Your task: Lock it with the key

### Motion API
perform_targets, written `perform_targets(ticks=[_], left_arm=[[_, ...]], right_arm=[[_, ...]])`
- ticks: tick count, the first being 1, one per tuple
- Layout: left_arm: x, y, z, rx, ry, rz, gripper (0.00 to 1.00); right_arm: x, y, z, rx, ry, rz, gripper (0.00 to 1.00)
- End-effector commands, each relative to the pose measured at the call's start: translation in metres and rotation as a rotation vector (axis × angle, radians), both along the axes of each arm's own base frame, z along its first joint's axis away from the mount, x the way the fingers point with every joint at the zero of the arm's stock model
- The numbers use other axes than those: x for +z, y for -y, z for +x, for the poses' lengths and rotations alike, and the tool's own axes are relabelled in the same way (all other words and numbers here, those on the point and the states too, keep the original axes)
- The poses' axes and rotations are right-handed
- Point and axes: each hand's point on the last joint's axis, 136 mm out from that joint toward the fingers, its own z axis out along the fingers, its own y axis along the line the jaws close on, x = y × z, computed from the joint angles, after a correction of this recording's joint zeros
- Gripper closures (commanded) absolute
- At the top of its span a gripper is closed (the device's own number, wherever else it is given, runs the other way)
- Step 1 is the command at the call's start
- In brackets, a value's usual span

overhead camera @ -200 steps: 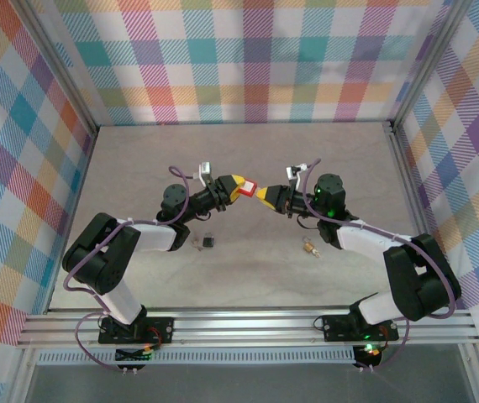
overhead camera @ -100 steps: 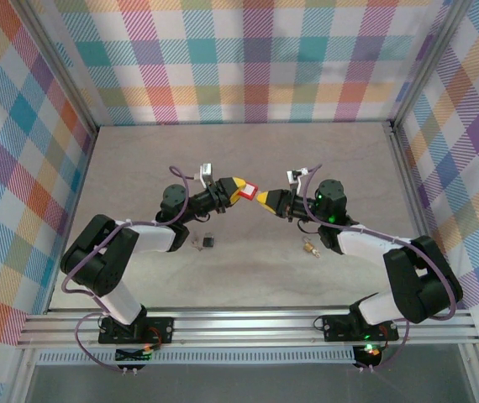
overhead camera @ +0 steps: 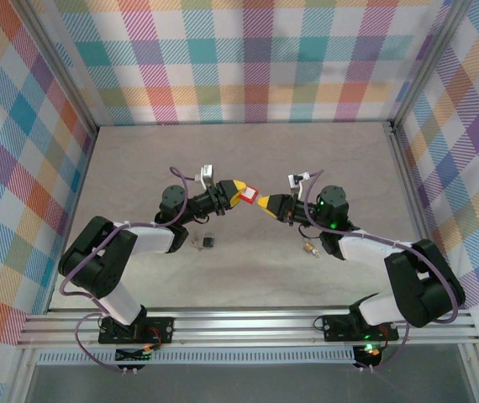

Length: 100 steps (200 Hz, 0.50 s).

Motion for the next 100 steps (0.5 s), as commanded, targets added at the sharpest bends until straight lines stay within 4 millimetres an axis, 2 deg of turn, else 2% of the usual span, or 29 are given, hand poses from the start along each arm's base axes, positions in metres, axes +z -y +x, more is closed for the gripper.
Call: perform_targets(ticks=[1,100], left_arm=[[0.068,-0.057,0.032,0.255,0.168,-0.139,1.0],[0.07,-0.067,0.035,0.291,0.173,-0.143,1.0]], right_arm=[[-0.041,0.01,-0.013,0.005,-0.107,-0.073,1.0],[-0.043,0.014,-0.02,-0.005,-0.105,-0.066,1.0]])
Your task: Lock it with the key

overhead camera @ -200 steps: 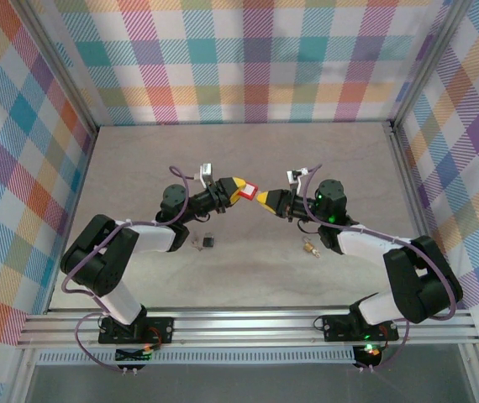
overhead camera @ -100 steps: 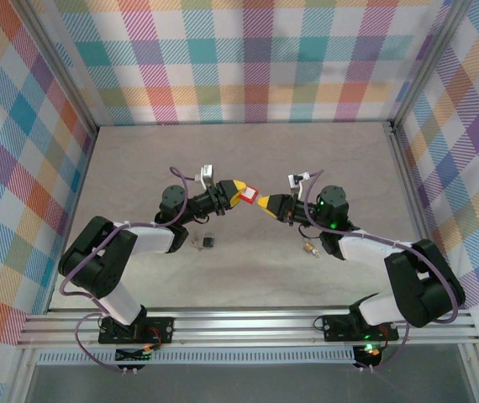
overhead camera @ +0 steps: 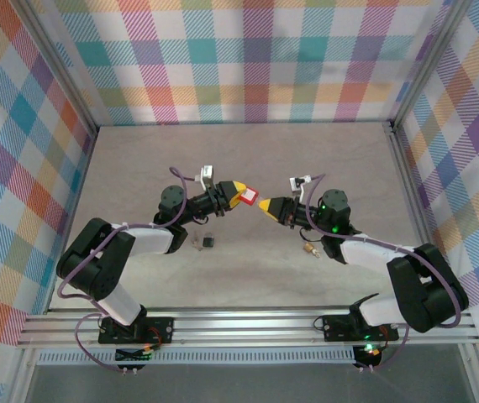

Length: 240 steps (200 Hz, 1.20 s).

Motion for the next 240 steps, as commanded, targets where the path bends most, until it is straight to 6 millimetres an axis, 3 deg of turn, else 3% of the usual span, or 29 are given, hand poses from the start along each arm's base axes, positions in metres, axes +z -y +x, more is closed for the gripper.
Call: perform_targets(ticks=[1,78,149,172,197,204,220,240], left_arm=[[0.07,-0.066,0.04,0.306,0.175,-0.148,1.0],[0.075,-0.075,0.041,0.337,0.189,-0.156,1.0],[0.074,-0.074,0.042,0.328,0.181,-0.155,1.0],[0.07,-0.071,0.043,0.315,0.169,-0.154,1.0],[0.066,-0.064,0.042,0.292,0.156,-0.15,1.0],[0.065,-0.062,0.042,0.284,0.155,-0.148,1.0],[0.063,-0.056,0.04,0.264,0.151,-0.145,1.0],[0.06,-0.05,0.039,0.247,0.139,-0.143,1.0]], right_arm=[[-0.043,0.011,-0.012,-0.001,-0.115,-0.07,1.0],[-0.049,0.014,-0.016,-0.011,-0.123,-0.066,1.0],[-0.04,0.011,-0.012,-0.011,-0.091,-0.061,1.0],[-0.029,0.009,-0.007,-0.005,-0.059,-0.09,1.0],[-0.012,0.007,0.0,-0.013,-0.013,-0.096,0.46],[-0.006,0.006,0.003,-0.013,0.003,-0.097,0.35],[0.002,0.004,0.01,-0.016,0.021,-0.101,0.23],[0.007,-0.002,0.017,0.001,0.017,-0.093,0.19]])
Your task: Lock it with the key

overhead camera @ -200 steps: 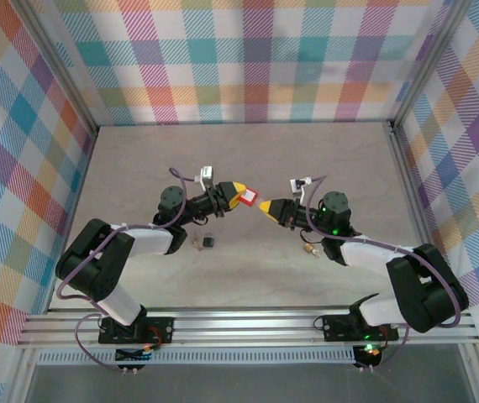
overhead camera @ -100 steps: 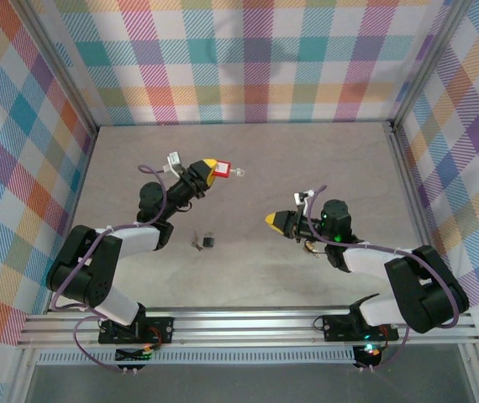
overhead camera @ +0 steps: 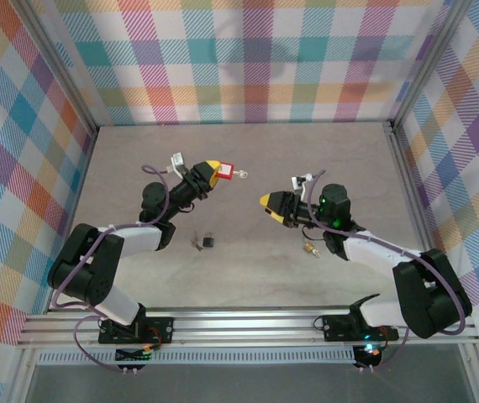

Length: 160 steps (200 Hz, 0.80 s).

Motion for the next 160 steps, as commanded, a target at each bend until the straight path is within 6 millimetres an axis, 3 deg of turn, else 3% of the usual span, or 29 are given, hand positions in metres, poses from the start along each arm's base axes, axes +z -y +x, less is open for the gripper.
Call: perform_targets(ticks=[1,47,114,160], left_arm=[[0.027,0.008,-0.005,-0.035,0.083,-0.051,1.0],[0.023,0.021,-0.01,-0.081,0.073,-0.046,1.0],[0.018,0.029,-0.013,-0.105,0.062,-0.041,1.0],[0.018,0.031,-0.014,-0.113,0.063,-0.042,1.0]], right_arm=[[0.009,-0.005,0.008,0.019,0.025,-0.008,0.19],[0.018,-0.016,0.02,0.049,0.041,0.052,0.2],[0.04,-0.022,0.027,0.077,0.12,0.075,0.29],[0.044,-0.029,0.035,0.101,0.112,0.104,0.36]])
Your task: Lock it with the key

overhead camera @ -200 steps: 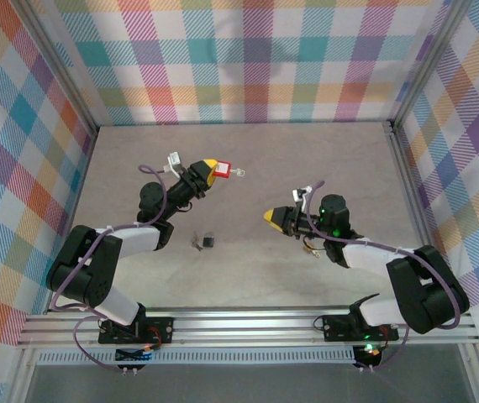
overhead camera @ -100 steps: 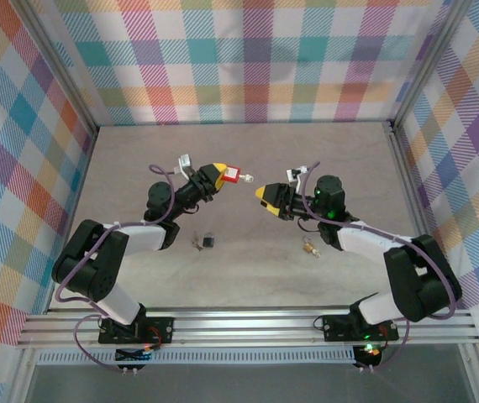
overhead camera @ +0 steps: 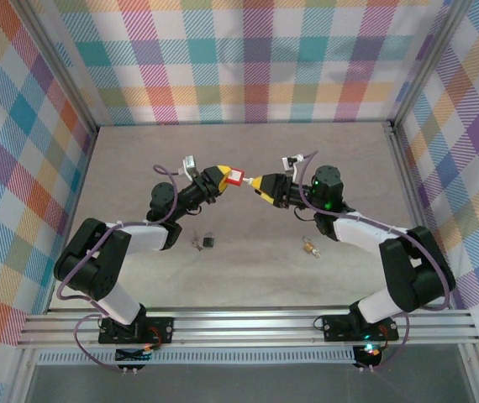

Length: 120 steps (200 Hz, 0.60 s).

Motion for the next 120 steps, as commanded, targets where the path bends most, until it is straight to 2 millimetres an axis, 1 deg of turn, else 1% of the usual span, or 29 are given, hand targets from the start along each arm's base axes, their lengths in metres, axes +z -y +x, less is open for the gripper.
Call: perform_targets(ticks=[1,31,79,120], left_arm=[[0.031,0.007,-0.006,-0.029,0.097,-0.055,1.0],[0.03,0.008,-0.007,-0.032,0.096,-0.053,1.0],[0.029,0.008,-0.007,-0.032,0.094,-0.052,1.0],[0.03,0.008,-0.007,-0.031,0.097,-0.051,1.0]], right_arm=[[0.015,-0.005,0.003,0.033,0.041,0.038,0.37],[0.021,-0.008,0.007,0.039,0.048,0.055,0.42],[0.025,-0.008,0.006,0.044,0.054,0.062,0.54],[0.027,-0.009,0.004,0.054,0.052,0.066,0.59]])
